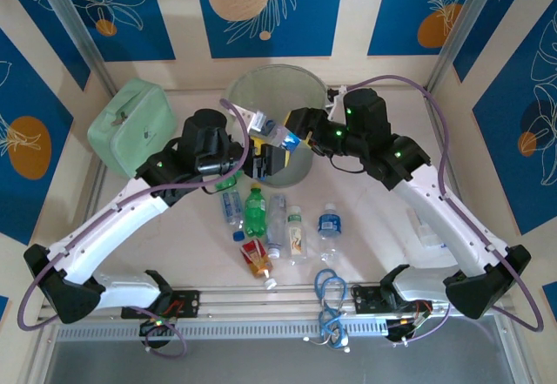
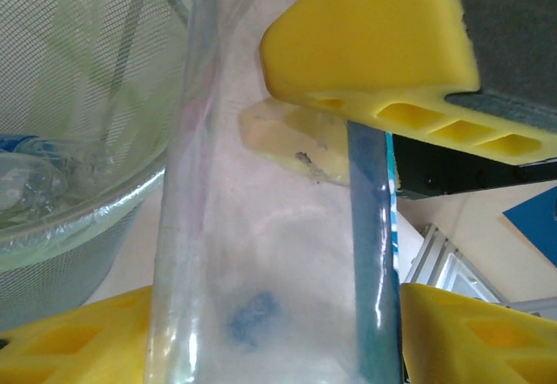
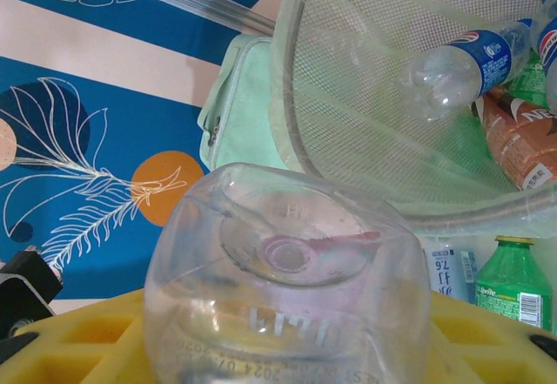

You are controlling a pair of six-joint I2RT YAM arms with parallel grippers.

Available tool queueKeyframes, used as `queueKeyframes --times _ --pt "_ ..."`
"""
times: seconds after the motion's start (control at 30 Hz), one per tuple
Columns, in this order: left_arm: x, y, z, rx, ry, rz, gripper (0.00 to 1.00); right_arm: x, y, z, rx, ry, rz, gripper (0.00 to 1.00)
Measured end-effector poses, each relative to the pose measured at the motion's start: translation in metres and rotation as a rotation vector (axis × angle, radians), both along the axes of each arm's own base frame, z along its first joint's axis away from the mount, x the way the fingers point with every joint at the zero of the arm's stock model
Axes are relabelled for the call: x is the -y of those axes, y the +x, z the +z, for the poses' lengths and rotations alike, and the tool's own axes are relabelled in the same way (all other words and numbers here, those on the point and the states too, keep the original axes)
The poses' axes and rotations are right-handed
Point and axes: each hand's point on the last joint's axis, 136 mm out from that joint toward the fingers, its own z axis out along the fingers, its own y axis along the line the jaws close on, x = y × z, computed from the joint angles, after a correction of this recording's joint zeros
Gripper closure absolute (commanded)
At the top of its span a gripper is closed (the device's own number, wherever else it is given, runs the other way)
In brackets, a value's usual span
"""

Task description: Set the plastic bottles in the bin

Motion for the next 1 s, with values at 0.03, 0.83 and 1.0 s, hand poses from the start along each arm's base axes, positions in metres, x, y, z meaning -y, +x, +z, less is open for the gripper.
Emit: queueKeyframes --times 0.03,0.83,1.0 --pt "-0.001 0.001 -0.001 0.004 0.006 0.004 0.38 0.0 0.0 0.0 -0.001 -0.001 0.001 0.45" --pt "-0.013 0.027 0.015 0.034 0.022 0.142 0.45 0.092 0.027 0.013 0.007 -0.063 -0.255 0.02" --pt "-0.024 0.068 0.054 0.087 -0.011 0.248 0.46 0.132 0.015 0.023 0.026 -0.059 -0.347 0.03"
